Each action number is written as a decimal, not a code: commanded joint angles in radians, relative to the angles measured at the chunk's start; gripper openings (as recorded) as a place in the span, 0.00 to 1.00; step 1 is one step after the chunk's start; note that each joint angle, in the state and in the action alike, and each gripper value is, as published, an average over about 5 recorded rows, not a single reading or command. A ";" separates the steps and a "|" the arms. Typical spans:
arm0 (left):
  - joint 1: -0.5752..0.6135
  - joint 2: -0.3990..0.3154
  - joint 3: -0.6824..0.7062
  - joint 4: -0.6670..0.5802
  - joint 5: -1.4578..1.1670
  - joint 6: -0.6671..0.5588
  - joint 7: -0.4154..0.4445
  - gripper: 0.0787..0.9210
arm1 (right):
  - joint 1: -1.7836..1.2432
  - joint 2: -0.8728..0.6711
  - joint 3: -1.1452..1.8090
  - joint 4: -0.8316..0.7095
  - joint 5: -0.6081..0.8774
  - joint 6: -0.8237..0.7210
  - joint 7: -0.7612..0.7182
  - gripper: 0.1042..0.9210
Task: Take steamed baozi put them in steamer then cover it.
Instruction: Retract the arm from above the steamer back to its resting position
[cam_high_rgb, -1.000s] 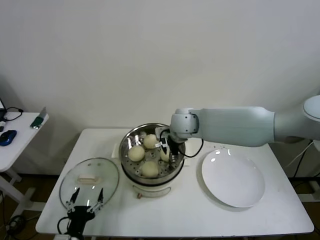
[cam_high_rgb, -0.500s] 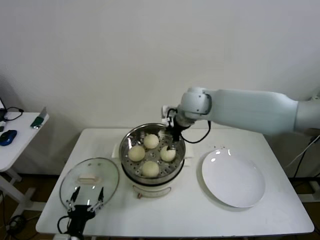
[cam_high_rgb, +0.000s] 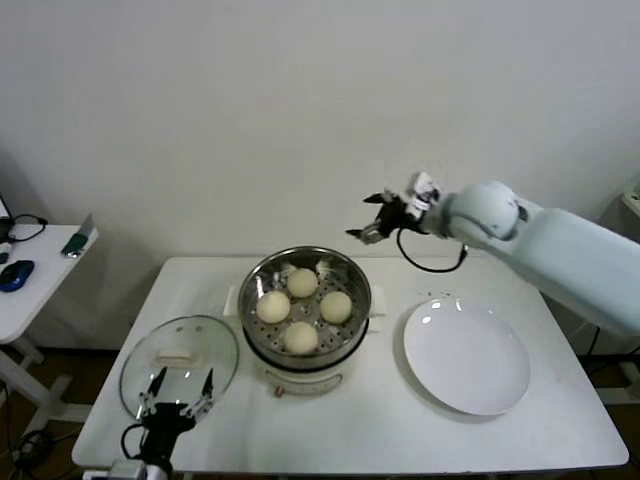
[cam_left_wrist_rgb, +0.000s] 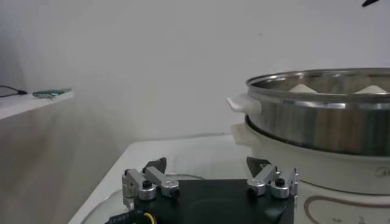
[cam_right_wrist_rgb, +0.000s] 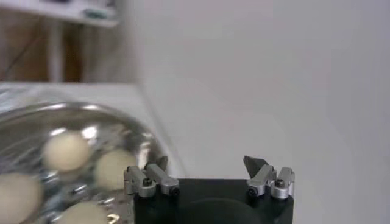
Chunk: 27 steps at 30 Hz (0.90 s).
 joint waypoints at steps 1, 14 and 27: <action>-0.029 0.019 0.003 0.032 0.035 -0.031 -0.001 0.88 | -0.978 -0.184 0.972 0.125 -0.091 0.207 0.231 0.88; -0.074 0.033 -0.001 0.073 0.113 -0.086 -0.027 0.88 | -1.688 0.231 1.515 0.192 -0.297 0.491 0.104 0.88; -0.051 0.137 -0.075 0.094 0.669 -0.194 -0.249 0.88 | -1.794 0.484 1.382 0.079 -0.465 0.902 0.095 0.88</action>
